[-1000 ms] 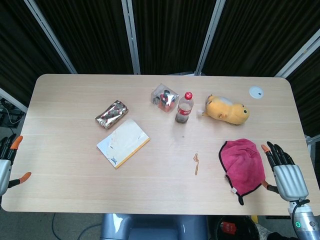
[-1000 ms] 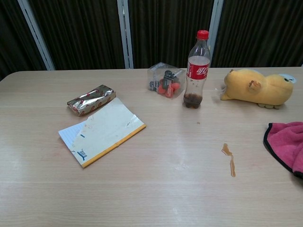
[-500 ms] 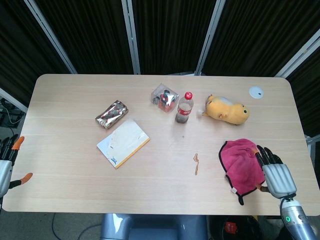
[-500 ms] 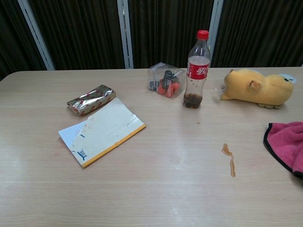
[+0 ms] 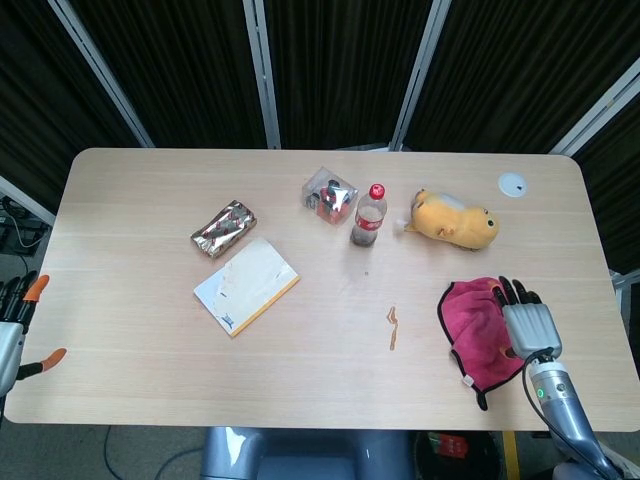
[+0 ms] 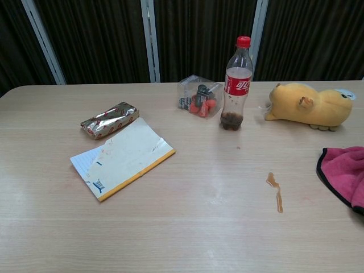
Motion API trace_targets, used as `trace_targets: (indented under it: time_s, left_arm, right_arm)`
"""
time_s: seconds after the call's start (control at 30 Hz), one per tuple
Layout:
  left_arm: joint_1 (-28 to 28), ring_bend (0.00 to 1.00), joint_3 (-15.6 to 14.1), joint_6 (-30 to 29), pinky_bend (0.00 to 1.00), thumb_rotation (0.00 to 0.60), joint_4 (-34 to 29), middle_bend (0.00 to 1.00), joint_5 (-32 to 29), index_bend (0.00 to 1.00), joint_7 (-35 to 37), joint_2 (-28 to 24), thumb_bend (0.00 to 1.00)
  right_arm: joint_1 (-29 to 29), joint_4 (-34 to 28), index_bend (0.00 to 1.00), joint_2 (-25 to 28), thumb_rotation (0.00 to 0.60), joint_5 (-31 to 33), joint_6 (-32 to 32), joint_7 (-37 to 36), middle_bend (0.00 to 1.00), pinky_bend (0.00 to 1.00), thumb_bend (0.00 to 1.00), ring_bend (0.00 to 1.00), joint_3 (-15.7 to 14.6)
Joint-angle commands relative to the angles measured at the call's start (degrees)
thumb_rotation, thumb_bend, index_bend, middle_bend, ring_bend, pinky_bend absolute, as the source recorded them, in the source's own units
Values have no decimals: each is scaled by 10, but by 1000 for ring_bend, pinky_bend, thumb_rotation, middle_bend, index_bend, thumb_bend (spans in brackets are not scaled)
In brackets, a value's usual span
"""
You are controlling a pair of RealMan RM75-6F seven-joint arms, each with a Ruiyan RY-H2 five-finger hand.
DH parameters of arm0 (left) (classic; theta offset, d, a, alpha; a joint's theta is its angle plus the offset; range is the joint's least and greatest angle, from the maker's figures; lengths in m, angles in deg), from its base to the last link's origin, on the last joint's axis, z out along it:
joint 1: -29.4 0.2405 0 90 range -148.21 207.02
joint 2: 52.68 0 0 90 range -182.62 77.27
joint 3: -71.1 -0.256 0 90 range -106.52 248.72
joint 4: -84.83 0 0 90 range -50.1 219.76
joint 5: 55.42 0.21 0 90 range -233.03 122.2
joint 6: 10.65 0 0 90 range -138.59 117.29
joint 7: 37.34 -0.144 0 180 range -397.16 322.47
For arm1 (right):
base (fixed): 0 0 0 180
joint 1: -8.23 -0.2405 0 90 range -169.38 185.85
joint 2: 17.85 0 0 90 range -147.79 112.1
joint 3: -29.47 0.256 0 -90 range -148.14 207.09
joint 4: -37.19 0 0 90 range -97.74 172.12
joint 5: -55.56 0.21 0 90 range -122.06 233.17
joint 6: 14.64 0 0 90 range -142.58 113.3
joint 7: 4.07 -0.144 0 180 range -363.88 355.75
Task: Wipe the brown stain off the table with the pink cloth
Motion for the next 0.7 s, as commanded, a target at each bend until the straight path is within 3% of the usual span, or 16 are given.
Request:
trace_targets:
  time_s: [0.03, 0.3, 0.7]
  left_arm:
    - [0, 0, 0, -1, 0, 600, 0, 0, 1, 0, -1, 0, 0]
    - [0, 0, -1, 2, 0, 600, -2, 0, -1, 0, 3, -1, 0]
    - [0, 0, -1, 4, 0, 600, -2, 0, -2, 0, 4, -2, 0]
  right_arm:
    - [-10, 15, 17, -12, 600, 35, 16, 16, 0, 187, 0, 0, 3]
    - [-24, 19, 17, -28, 600, 122, 33, 47, 0, 187, 0, 0, 2]
    - [-39, 38, 25, -77, 600, 173, 17, 62, 0, 188, 0, 0, -1]
